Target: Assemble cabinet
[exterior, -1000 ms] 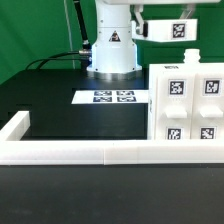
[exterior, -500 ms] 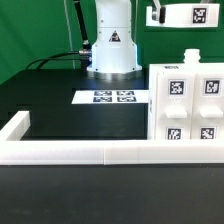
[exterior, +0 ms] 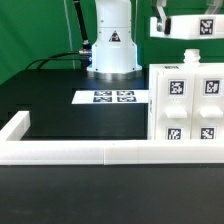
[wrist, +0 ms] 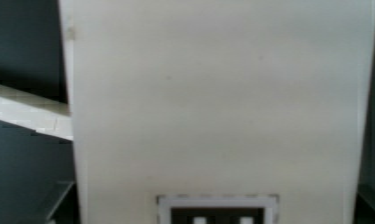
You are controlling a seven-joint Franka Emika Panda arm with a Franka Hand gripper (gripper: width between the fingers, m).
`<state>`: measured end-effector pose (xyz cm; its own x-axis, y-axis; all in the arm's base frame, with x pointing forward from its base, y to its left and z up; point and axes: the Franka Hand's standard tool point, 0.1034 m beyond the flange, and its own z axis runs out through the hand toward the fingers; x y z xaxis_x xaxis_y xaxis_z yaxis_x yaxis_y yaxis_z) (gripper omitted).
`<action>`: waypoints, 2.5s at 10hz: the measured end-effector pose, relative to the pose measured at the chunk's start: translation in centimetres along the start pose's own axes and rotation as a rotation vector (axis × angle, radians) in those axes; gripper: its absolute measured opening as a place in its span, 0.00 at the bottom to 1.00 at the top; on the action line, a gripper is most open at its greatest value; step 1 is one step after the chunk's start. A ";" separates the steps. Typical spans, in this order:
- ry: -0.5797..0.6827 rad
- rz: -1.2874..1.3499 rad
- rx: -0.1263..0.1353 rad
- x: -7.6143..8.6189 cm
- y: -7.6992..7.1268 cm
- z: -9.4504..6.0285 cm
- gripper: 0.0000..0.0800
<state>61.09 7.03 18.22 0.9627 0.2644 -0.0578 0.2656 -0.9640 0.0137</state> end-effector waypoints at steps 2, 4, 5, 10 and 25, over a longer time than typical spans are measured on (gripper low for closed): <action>-0.002 0.000 -0.001 0.3 -0.2 0.5 0.68; -0.004 -0.004 0.000 0.3 -0.6 0.9 0.68; -0.007 -0.005 0.001 0.2 -0.7 1.2 0.68; 0.009 -0.012 -0.002 0.4 -1.1 1.5 0.68; 0.019 -0.020 -0.005 0.8 -1.1 2.8 0.68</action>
Offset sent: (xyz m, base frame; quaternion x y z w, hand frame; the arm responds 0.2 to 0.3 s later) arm -0.0028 0.0091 -0.0080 -0.0103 0.0065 0.0075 0.9999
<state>61.44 8.22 15.37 0.9579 0.2844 -0.0388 0.2852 -0.9583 0.0182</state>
